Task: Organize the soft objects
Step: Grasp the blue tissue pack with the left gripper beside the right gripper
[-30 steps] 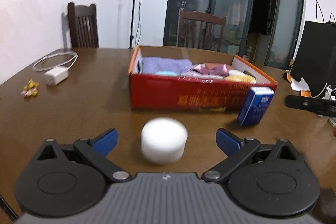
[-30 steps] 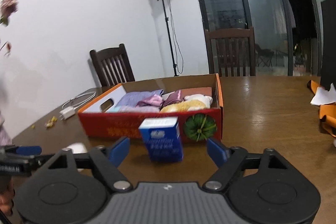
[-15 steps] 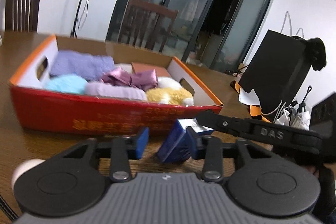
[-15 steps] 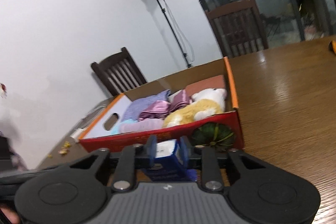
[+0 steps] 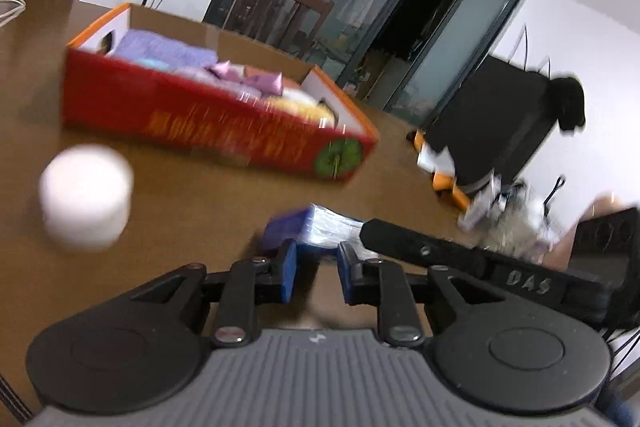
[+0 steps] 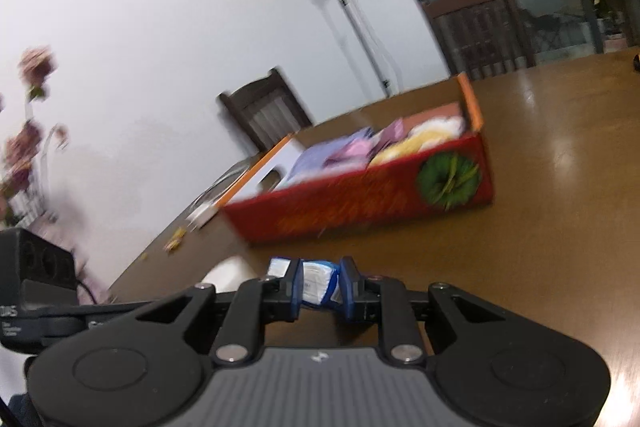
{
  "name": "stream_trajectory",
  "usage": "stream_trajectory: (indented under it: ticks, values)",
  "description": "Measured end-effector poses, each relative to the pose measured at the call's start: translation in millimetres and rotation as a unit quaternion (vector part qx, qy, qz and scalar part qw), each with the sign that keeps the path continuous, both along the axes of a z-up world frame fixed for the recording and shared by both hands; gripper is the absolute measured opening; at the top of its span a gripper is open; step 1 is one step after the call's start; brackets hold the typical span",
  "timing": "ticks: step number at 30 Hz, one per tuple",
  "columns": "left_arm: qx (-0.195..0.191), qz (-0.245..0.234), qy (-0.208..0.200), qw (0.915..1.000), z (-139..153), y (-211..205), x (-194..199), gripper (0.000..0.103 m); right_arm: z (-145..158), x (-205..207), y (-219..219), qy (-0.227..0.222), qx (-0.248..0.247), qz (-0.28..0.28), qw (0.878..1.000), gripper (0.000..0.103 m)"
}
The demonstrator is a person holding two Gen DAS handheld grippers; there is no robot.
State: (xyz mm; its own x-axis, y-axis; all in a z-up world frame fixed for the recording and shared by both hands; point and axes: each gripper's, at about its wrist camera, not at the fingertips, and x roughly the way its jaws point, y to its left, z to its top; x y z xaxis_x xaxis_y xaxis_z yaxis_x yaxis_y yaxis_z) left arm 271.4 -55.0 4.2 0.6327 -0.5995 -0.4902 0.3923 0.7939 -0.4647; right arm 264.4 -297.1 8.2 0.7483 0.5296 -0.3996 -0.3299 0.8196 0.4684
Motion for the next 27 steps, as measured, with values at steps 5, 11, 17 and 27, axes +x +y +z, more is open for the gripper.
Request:
stream_trajectory:
  ticks: [5,11,17,27]
  values:
    - [0.044,0.033,-0.015,0.9984,-6,27,-51,0.031,1,-45,27,0.006,-0.033,0.095,0.995,0.021]
    - [0.019,0.066,-0.023,0.9974,6,41,-57,0.034,20,-26,9,-0.037,-0.033,0.044,0.998,0.031]
    - [-0.027,0.053,0.015,0.9981,-12,13,-22,0.033,-1,43,8,0.012,-0.056,0.042,0.997,0.031]
    - [-0.034,0.044,0.039,0.9977,-15,35,-37,0.026,-20,-16,17,0.069,-0.015,0.019,0.997,0.018]
